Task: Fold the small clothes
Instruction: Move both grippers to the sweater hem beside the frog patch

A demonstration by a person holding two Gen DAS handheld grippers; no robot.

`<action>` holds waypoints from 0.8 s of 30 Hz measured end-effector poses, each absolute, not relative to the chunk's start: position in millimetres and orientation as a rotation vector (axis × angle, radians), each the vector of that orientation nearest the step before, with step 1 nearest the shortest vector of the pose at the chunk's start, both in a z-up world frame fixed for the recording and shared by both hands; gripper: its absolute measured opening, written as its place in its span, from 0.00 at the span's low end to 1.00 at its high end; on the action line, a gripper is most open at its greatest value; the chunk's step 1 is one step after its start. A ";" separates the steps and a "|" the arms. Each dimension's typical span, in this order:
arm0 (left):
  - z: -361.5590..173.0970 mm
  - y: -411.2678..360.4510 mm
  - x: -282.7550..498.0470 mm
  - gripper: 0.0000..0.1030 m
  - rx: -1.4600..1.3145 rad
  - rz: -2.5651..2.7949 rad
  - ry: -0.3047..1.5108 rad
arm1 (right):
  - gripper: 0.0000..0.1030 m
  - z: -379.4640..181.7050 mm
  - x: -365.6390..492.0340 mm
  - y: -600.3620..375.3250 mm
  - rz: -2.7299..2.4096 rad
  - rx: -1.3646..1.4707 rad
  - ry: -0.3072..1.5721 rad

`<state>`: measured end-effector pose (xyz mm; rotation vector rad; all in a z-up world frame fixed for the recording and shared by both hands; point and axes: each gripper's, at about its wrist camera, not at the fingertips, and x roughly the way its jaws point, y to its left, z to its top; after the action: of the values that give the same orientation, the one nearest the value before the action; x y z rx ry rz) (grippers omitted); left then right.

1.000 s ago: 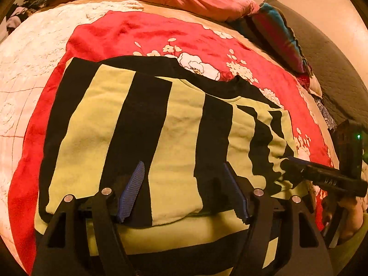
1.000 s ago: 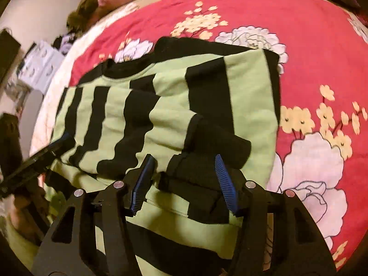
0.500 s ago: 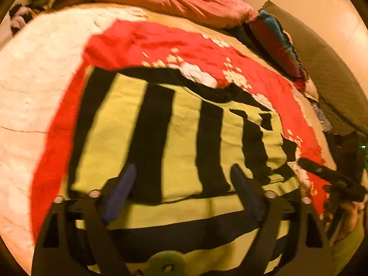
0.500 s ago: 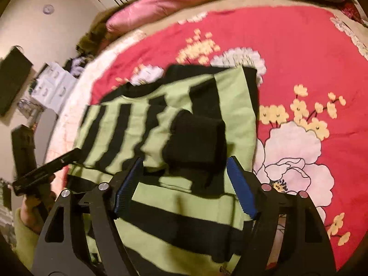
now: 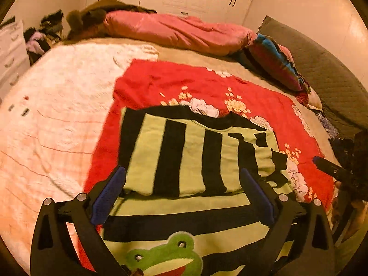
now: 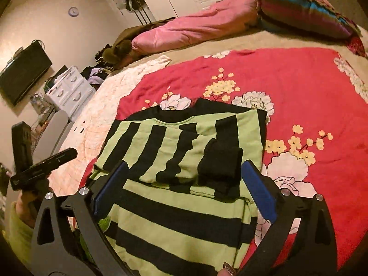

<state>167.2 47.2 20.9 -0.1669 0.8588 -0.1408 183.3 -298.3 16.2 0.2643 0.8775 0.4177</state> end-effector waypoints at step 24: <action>32.3 71.4 91.8 0.96 -0.103 -0.045 0.868 | 0.91 38.5 112.3 -307.8 0.434 0.187 0.869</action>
<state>91.8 71.4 32.3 -0.1033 0.8676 -0.0454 112.3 -307.8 38.5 0.1873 0.8691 0.4340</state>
